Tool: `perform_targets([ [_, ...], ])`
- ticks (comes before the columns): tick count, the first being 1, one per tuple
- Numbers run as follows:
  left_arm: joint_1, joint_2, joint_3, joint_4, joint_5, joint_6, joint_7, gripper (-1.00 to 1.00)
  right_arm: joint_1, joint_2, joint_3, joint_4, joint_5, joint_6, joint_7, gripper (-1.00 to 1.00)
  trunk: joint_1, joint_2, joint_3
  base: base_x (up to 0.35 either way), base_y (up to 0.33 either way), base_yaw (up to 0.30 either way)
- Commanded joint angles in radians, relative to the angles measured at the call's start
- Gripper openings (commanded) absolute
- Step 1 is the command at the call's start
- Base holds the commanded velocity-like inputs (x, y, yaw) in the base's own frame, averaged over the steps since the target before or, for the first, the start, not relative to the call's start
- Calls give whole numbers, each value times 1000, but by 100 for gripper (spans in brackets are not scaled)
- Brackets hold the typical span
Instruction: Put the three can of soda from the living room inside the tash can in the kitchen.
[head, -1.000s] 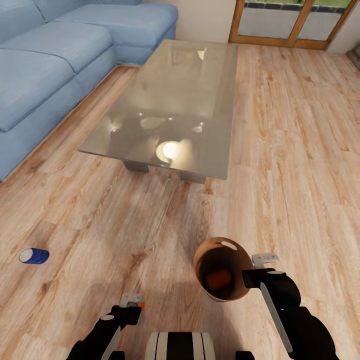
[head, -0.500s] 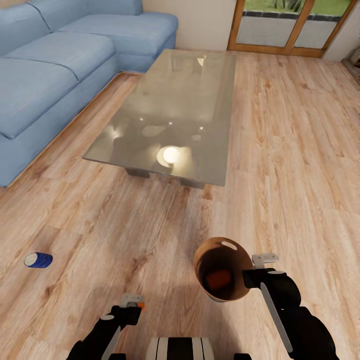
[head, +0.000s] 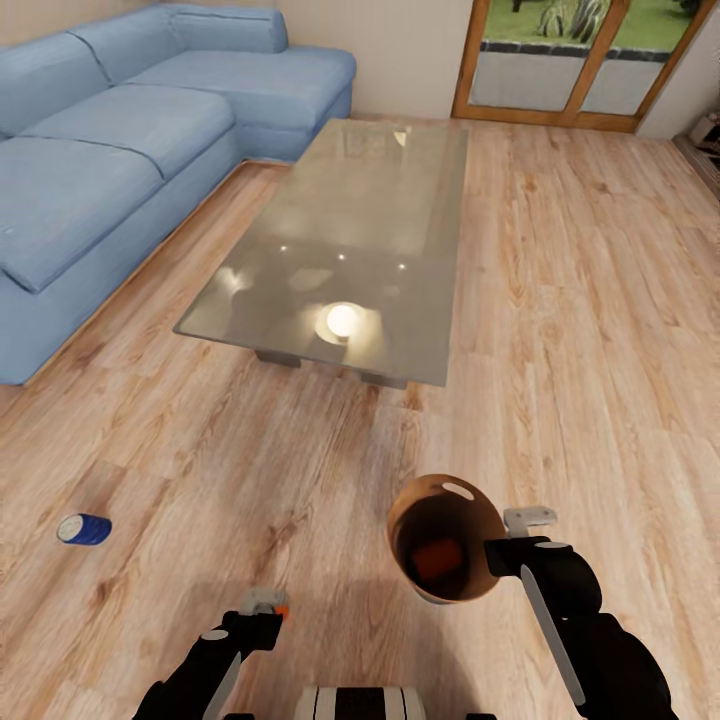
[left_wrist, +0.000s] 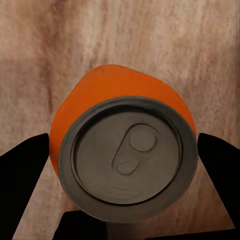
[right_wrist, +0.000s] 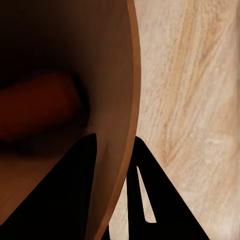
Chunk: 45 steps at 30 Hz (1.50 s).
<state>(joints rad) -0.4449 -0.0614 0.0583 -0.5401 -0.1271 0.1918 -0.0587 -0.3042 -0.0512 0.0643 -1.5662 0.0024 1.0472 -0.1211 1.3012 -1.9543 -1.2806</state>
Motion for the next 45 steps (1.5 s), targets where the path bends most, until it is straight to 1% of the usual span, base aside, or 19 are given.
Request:
perform_targets([
  [1,0,0,0,0,0,0,0,-100,0,0,0,0,-10,0,1,-100,-4,7,5,0,0,0],
  [18,0,0,0,0,0,0,0,-100,0,1,1,0,-10,0,1,-100,-69,126,85,0,0,0],
  [23,0,0,0,0,-1,0,0,-100,0,0,1,0,-10,0,1,-100,-69,126,94,0,0,0],
  [45,0,0,0,1,0,4,0,-100,-1,0,2,0,-10,0,1,-100,-154,280,198,0,0,0],
])
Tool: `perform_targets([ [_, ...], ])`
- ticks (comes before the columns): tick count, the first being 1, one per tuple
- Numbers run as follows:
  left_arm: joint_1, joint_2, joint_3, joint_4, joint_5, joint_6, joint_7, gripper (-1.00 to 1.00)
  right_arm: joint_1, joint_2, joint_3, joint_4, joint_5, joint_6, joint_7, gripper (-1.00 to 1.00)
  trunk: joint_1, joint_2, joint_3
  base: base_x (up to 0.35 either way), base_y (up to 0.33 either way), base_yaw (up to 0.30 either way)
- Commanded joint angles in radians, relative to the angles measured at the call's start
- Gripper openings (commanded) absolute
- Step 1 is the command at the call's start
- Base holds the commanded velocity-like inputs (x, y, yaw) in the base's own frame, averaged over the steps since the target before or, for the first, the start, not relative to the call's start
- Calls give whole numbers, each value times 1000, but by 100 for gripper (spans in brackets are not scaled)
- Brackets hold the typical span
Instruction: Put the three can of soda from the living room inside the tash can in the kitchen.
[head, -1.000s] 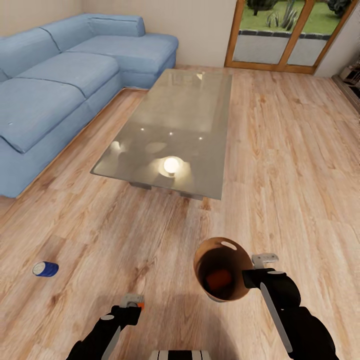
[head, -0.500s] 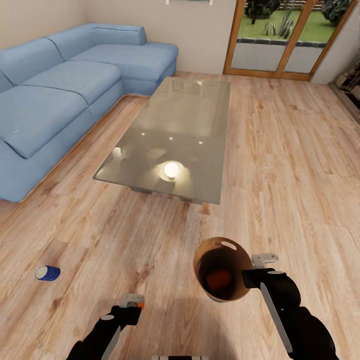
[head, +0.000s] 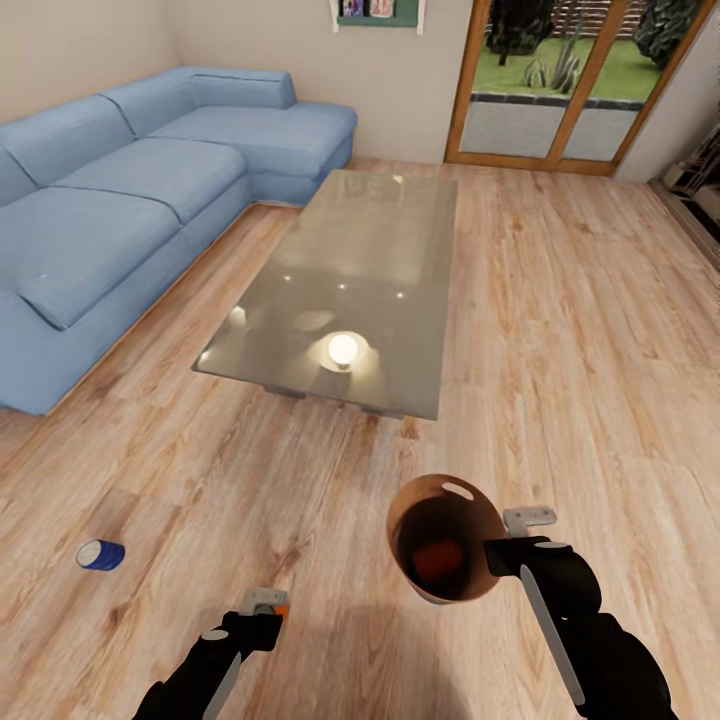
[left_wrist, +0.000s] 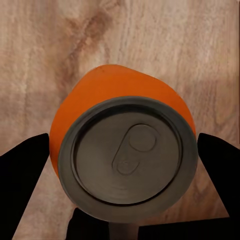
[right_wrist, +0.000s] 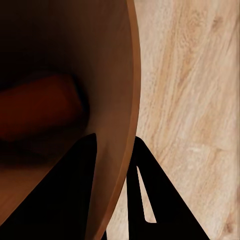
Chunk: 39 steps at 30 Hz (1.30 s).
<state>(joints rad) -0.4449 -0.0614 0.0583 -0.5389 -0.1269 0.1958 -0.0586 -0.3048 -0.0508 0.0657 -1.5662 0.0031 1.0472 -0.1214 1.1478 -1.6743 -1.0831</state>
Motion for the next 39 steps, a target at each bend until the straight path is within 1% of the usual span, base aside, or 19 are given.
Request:
perform_targets([
  [1,0,0,0,0,0,0,0,-100,0,0,0,0,-11,0,2,-100,-4,7,5,0,0,0],
  [24,0,0,0,0,0,1,0,-100,1,0,0,0,-11,0,2,-100,-92,168,114,0,0,0],
  [32,0,0,0,-1,0,-1,0,-100,1,0,0,0,-11,0,2,-100,-92,168,126,0,0,0],
  [39,0,0,0,-1,0,-1,0,-100,1,0,-1,0,-11,0,2,-100,-92,168,129,-17,0,0],
])
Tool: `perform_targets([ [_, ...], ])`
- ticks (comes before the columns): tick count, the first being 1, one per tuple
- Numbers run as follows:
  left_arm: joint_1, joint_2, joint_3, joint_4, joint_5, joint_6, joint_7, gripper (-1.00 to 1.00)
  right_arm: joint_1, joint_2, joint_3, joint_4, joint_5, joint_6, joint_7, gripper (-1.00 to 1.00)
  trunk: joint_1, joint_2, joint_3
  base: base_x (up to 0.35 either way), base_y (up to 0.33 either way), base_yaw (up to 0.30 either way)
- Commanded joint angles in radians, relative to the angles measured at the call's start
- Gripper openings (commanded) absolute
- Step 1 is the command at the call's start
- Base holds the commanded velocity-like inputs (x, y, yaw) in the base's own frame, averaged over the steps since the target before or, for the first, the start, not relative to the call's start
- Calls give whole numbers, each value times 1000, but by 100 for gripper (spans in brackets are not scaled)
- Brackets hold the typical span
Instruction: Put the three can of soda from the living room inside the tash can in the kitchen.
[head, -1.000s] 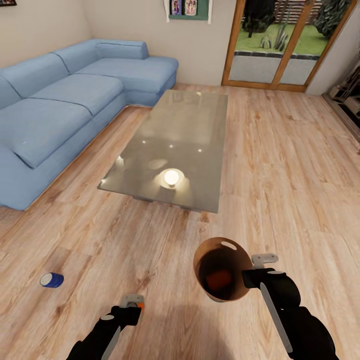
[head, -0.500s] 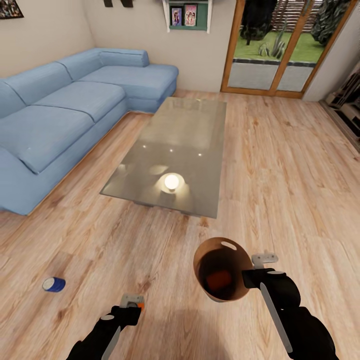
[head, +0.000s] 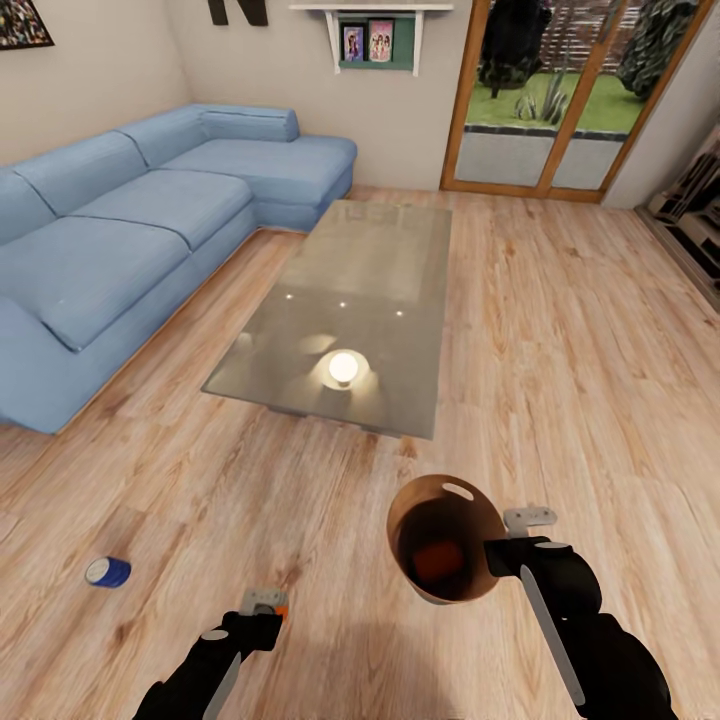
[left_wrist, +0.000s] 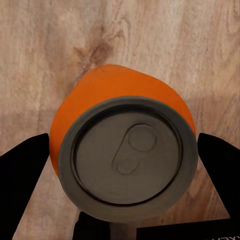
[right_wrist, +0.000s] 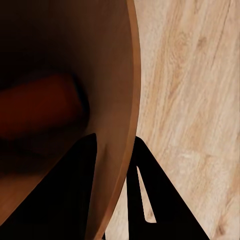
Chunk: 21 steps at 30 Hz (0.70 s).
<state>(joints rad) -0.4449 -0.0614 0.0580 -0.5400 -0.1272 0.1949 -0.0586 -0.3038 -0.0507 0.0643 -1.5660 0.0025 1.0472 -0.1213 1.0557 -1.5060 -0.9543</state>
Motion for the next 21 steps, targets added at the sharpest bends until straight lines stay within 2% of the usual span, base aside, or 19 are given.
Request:
perform_targets([
  [1,0,0,0,0,0,0,0,-100,0,0,0,0,-10,0,2,-100,0,0,0,-141,0,0],
  [8,0,1,0,0,0,0,0,-100,-1,0,0,0,-10,0,1,-100,0,0,0,-261,0,0],
  [15,0,0,-1,0,0,0,0,-100,0,0,0,0,-10,0,1,-100,0,0,0,-148,0,0],
  [21,0,1,0,0,0,0,0,-100,0,0,0,0,-10,0,1,-100,0,0,1,-35,0,0],
])
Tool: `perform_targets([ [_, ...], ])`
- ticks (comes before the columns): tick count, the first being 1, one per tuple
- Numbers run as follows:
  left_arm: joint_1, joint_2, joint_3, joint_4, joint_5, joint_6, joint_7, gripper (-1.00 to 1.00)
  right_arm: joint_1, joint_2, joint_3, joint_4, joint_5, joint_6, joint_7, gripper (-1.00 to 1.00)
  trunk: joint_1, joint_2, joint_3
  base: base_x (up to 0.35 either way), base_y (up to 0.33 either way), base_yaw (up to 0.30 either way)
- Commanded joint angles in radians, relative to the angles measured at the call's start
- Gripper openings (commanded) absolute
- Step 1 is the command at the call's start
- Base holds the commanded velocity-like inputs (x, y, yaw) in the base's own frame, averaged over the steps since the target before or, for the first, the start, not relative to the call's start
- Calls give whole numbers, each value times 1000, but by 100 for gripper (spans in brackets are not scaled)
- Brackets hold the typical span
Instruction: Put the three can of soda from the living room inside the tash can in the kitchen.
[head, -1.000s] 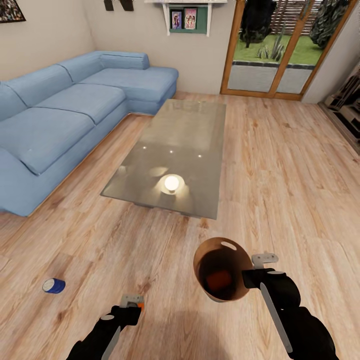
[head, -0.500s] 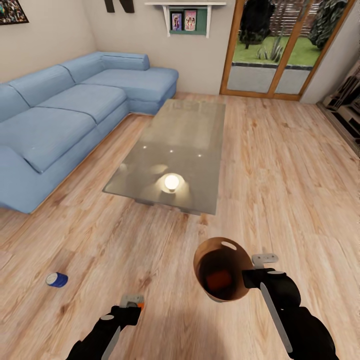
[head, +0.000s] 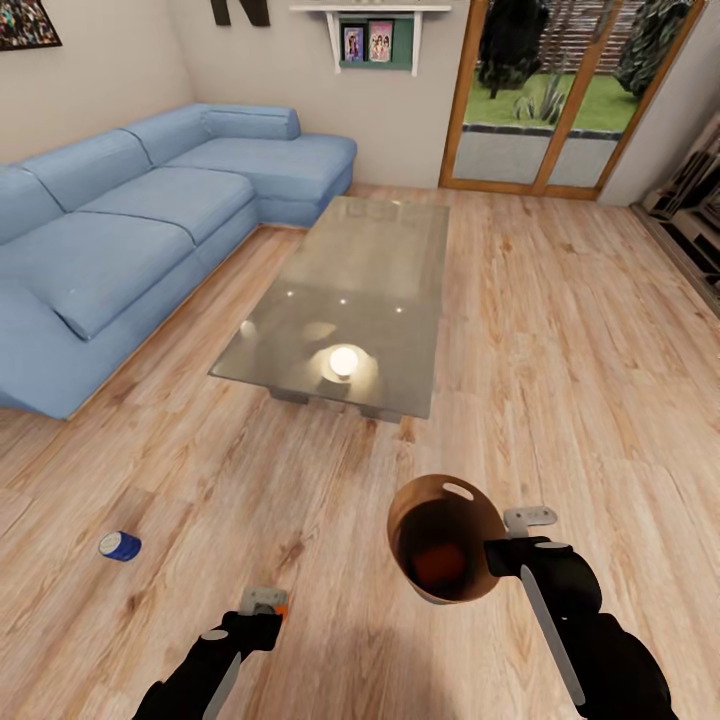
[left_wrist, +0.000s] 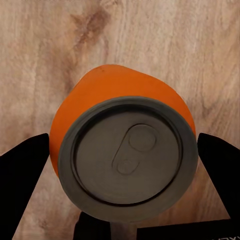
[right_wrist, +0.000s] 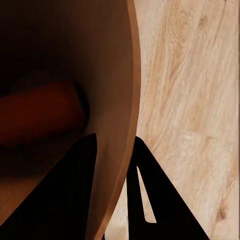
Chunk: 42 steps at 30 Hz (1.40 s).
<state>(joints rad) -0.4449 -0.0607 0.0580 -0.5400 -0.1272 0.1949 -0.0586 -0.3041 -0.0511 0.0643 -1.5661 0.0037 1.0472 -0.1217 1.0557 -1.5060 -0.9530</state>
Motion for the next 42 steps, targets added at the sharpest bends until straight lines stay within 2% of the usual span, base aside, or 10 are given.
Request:
perform_targets([
  [1,0,0,0,0,0,0,0,-100,0,0,0,0,-11,0,2,-100,0,0,1,-6,0,0],
  [42,0,-1,0,0,0,0,0,-100,0,-1,0,0,-11,0,1,-100,0,0,66,0,0,0],
])
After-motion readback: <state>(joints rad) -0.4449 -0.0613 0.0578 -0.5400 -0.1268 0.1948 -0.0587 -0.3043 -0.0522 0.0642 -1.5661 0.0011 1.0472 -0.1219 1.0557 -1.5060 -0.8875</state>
